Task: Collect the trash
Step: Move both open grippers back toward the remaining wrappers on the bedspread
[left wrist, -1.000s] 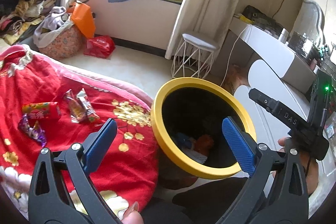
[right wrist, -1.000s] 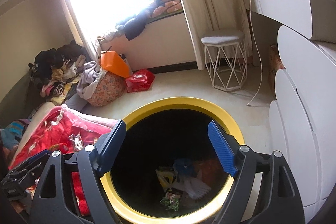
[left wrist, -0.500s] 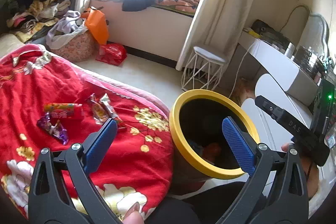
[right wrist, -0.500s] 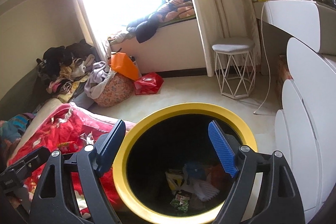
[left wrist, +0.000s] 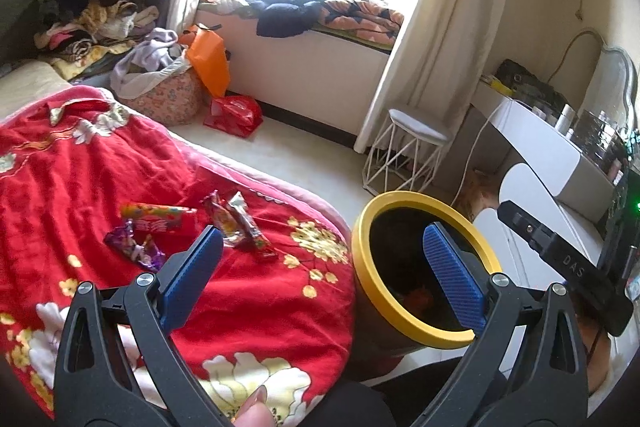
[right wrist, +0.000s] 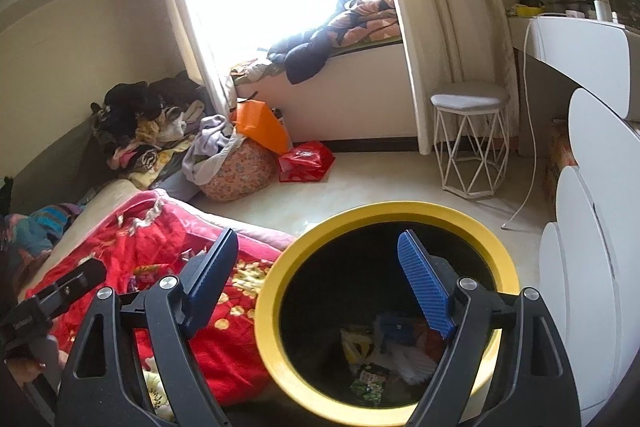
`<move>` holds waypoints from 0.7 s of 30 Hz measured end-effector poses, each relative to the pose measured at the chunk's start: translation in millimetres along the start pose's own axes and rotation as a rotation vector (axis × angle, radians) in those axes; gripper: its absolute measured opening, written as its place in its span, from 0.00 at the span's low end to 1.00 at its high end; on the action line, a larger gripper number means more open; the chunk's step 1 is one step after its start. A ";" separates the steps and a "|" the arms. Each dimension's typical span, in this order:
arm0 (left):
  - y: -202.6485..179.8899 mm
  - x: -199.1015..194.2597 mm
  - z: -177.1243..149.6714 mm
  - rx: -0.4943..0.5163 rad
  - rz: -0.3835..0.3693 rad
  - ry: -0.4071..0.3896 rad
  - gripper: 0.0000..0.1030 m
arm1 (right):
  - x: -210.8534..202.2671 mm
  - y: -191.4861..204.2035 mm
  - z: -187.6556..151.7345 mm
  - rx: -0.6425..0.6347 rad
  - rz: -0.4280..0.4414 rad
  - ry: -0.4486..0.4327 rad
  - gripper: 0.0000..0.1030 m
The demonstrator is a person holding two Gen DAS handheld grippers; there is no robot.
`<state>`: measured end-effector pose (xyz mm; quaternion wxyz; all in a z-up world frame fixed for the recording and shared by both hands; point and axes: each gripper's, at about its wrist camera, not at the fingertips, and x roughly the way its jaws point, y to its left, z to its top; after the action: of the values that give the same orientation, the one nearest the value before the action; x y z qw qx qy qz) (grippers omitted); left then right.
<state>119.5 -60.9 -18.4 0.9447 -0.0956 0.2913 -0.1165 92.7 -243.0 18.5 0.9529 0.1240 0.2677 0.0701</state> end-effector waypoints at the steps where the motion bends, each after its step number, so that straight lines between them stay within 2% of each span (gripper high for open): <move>1: 1.4 -1.2 -0.2 -0.002 0.002 -0.002 0.90 | 0.2 0.8 -0.2 -0.002 0.003 -0.001 0.77; 21: 43.6 -21.2 7.9 -0.055 0.073 -0.051 0.90 | 3.0 44.3 -6.5 -0.091 0.069 0.009 0.77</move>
<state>114.2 -12.5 -11.6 0.9525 -0.1139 0.2734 -0.0714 88.8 -198.6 23.7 0.9534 0.0891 0.2643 0.1154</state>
